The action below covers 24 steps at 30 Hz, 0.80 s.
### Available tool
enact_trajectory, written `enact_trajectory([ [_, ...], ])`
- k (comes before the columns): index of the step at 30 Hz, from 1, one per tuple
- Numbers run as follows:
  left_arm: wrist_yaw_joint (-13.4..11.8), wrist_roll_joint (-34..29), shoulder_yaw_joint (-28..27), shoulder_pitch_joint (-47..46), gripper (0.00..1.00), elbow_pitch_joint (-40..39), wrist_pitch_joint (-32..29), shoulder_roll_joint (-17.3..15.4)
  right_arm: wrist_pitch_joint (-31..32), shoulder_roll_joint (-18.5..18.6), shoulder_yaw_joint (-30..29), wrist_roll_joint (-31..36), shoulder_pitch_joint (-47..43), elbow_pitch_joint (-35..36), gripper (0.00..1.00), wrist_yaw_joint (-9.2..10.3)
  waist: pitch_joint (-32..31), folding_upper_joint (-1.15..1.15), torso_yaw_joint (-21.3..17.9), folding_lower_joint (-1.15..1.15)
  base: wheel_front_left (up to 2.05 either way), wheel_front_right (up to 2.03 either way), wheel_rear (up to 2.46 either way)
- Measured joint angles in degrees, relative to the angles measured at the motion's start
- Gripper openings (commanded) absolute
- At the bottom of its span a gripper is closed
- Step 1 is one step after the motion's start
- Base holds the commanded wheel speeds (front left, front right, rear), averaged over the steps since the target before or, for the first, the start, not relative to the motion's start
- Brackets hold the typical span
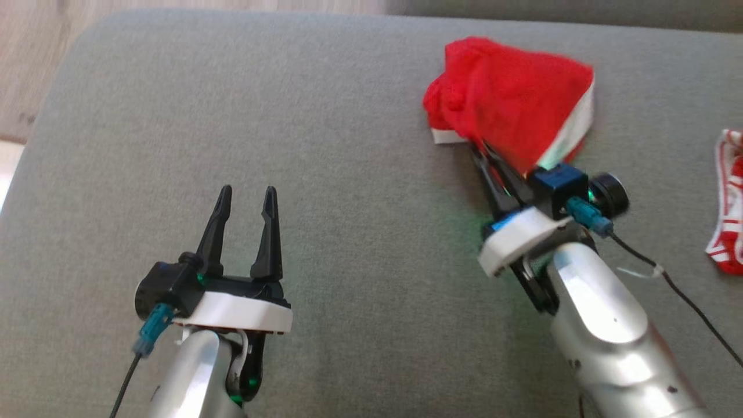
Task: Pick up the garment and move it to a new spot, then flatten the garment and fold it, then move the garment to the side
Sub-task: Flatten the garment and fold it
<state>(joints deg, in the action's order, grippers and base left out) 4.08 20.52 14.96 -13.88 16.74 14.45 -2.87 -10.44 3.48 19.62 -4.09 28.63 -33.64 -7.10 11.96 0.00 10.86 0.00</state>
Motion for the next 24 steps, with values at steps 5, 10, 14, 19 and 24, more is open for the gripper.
enact_trajectory([
  [5, 0.04, -0.01, -0.05, 0.42, 1.0, 0.63, 0.0, 0.11, -1.51, 0.07, 3.86, -4.56, 3.33, 7.01, 0.0, 0.0, -2.35, 0.0, -1.01, 0.0, 0.0, 0.0, 0.0],
  [10, 0.47, 0.03, -0.08, 2.31, 1.0, 0.8, 0.0, 0.14, -1.67, 0.19, 6.45, -8.58, 7.23, 12.88, 0.0, 0.0, -4.67, 0.0, -0.97, 0.0, 0.0, 0.0, 0.0],
  [14, 0.45, 0.16, -0.1, 4.21, 1.0, 0.97, 0.0, 0.13, -1.25, 0.2, 4.46, -11.49, 11.31, 14.38, 0.0, 0.0, -6.12, 0.0, -0.63, -0.01, 0.0, 0.0, 0.0],
  [19, 0.36, 0.18, -0.4, 4.86, 1.0, 0.51, 0.0, 0.13, 0.1, 0.21, -2.57, -10.91, 12.48, 13.49, 0.0, 0.0, -5.96, 0.0, -0.86, -0.01, 0.0, 0.0, 0.0],
  [24, -0.04, 0.18, -0.67, 4.79, 1.0, -0.4, 0.0, 0.13, 3.08, 1.07, -10.67, -8.56, 6.04, 12.29, 0.0, 0.0, -4.78, 0.0, -2.17, 0.0, 0.0, 0.0, 0.0],
])
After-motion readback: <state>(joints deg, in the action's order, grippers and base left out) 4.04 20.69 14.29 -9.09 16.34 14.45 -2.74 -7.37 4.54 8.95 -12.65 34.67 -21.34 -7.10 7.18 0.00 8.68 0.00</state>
